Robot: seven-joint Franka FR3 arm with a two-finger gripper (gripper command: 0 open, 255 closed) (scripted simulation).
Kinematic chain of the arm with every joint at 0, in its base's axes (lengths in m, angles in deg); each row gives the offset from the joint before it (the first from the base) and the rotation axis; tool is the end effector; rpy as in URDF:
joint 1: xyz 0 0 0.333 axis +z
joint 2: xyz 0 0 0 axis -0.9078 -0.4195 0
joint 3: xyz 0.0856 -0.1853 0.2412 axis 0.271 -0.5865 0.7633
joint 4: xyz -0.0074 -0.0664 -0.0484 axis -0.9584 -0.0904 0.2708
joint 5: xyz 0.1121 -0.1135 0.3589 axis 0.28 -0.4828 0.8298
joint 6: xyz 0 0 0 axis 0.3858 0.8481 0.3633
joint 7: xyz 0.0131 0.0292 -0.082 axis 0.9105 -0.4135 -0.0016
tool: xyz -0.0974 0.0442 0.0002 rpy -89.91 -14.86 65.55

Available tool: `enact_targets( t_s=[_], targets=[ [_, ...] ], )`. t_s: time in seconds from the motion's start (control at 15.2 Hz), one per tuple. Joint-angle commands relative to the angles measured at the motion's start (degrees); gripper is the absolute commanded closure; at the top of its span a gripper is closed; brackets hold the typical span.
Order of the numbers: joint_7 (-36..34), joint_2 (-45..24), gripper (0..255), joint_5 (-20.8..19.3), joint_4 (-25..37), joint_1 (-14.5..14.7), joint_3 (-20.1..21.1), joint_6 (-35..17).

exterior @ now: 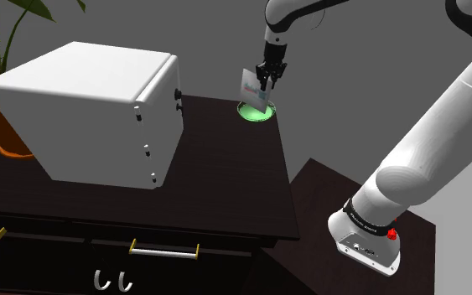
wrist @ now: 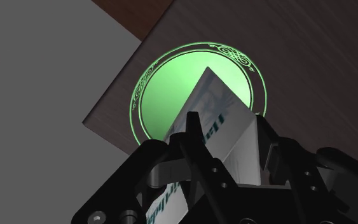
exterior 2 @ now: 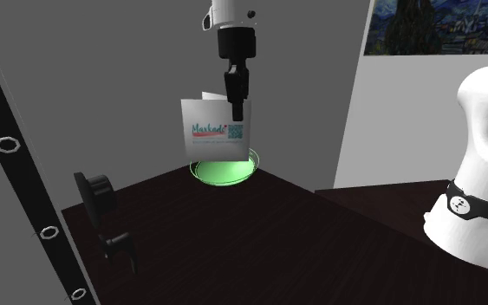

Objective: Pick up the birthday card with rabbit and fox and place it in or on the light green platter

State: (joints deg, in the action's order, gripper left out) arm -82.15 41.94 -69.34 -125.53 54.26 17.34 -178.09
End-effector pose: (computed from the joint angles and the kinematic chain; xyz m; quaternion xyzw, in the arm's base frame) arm 0.5105 -0.1697 0.4424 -0.9888 0.1486 0.0141 0.0067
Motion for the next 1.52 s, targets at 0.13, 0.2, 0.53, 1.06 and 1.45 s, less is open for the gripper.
enact_targets(
  t_s=[0.13,0.2,0.53,1.06,1.45],
  targets=[
    [0.0,-0.1,255,0.0,-0.2,0.0,0.0,-0.1],
    [0.0,-0.1,255,0.0,-0.2,0.0,0.0,-0.1],
    [0.0,-0.1,0,0.1,-0.2,0.1,0.0,-0.1],
    [-0.1,1.4,0,-0.2,5.6,0.0,0.0,7.1],
    [-0.1,1.4,0,-0.2,5.6,0.0,0.0,7.1]
  ],
)
